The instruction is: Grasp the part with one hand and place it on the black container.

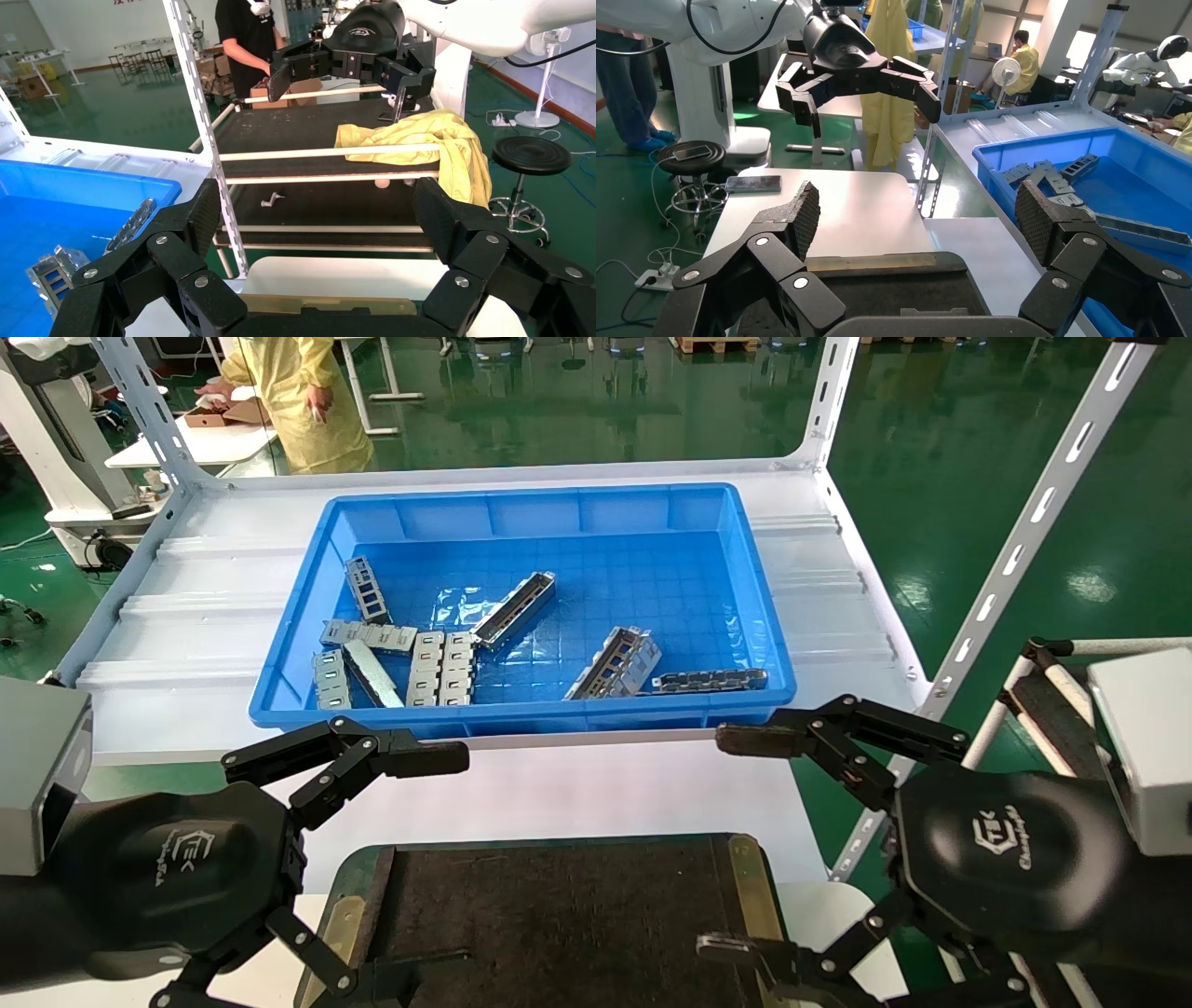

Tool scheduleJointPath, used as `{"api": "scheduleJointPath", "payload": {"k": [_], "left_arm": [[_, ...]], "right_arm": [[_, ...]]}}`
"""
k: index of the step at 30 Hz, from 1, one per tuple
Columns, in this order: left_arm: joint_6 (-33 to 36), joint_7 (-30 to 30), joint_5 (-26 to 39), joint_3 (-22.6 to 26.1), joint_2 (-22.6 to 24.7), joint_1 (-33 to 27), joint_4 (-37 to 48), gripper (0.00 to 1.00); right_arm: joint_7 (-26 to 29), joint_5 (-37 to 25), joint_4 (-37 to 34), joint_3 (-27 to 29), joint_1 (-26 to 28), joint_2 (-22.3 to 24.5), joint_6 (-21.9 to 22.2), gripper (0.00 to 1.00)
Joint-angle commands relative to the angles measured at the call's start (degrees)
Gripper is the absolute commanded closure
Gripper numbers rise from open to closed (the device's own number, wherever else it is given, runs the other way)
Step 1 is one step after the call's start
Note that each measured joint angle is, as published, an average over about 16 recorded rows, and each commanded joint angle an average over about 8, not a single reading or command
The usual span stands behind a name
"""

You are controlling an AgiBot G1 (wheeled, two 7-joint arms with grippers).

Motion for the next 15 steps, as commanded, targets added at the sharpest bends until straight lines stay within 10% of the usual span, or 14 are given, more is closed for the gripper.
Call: {"api": "scheduleJointPath", "payload": {"k": [1, 15], "left_arm": [[0.0, 0.0, 0.0, 0.0, 0.0, 0.0, 0.0, 0.0], [0.01, -0.01, -0.01, -0.01, -0.01, 0.01, -0.03, 0.0]], "right_arm": [[-0.02, 0.03, -0.01, -0.04, 0.01, 0.02, 0.02, 0.0], [0.5, -0.66, 0.12, 0.96, -0.25, -0.37, -0.37, 0.0]]}}
